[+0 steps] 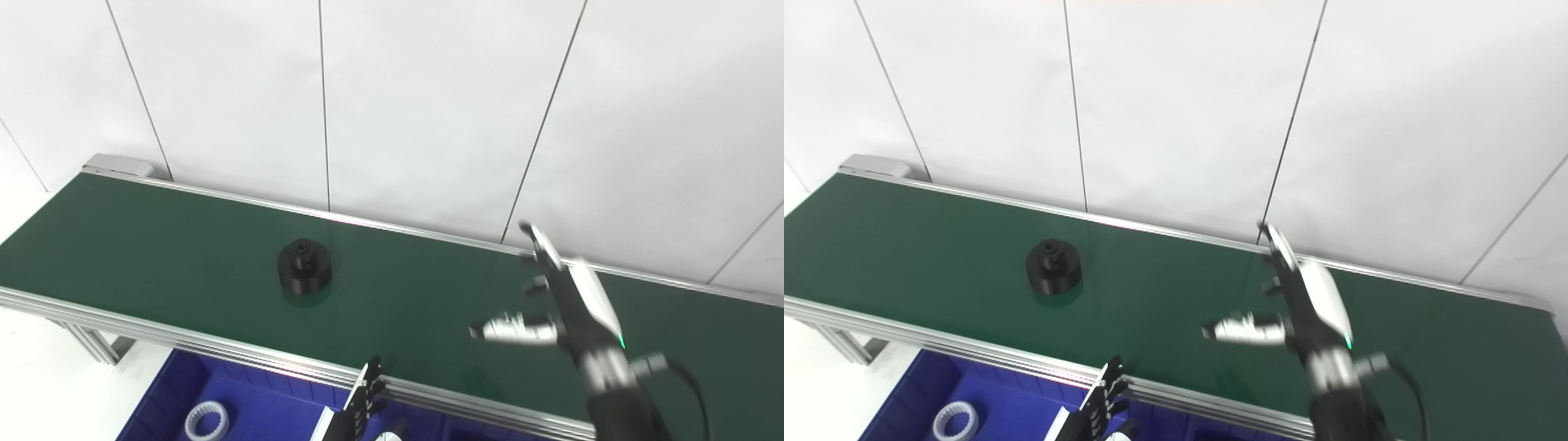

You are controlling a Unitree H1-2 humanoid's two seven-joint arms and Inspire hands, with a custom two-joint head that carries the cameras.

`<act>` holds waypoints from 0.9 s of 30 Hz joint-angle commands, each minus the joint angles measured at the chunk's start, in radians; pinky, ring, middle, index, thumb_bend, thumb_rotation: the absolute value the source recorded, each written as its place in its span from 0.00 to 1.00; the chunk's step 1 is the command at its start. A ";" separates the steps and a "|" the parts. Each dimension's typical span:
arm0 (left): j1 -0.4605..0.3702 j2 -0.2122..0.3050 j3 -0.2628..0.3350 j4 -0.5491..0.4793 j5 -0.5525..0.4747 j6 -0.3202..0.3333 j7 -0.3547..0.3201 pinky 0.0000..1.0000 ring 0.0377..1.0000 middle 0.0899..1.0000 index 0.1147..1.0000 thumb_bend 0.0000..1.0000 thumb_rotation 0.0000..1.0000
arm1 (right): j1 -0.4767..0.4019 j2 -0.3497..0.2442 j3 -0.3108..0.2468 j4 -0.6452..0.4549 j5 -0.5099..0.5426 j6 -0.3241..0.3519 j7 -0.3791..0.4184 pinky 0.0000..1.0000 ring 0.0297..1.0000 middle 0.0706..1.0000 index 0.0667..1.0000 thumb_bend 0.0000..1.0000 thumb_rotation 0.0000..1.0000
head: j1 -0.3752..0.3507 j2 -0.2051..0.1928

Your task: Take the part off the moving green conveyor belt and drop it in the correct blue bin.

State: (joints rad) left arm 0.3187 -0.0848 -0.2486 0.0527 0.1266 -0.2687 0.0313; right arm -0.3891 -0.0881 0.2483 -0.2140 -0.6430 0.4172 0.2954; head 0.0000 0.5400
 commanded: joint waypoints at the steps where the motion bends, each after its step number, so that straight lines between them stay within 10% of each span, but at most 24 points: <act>1: -0.017 -0.038 -0.019 0.010 0.018 -0.030 0.007 0.89 0.96 1.00 1.00 0.60 0.66 | -0.104 0.019 0.022 0.052 -0.011 0.035 0.015 0.58 0.86 0.98 0.97 1.00 0.20 | 0.002 0.000; 14: -0.041 -0.084 -0.054 0.065 0.078 -0.048 0.041 0.90 0.97 1.00 1.00 0.60 0.69 | -0.459 0.095 0.163 0.506 -0.025 0.013 0.009 0.55 0.82 0.97 0.96 1.00 0.16 | 0.025 -0.012; 27: -0.040 -0.118 -0.100 0.057 0.097 -0.025 0.040 0.91 1.00 1.00 1.00 0.52 0.64 | -0.618 0.126 0.309 0.861 -0.033 -0.108 0.012 0.56 0.86 0.97 0.91 1.00 0.22 | 0.061 -0.023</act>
State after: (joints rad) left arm 0.2873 -0.0840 -0.2672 0.1062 0.2043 -0.3074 0.0745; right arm -0.9308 0.0206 0.5549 0.6464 -0.6793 0.3643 0.3242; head 0.0583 0.5169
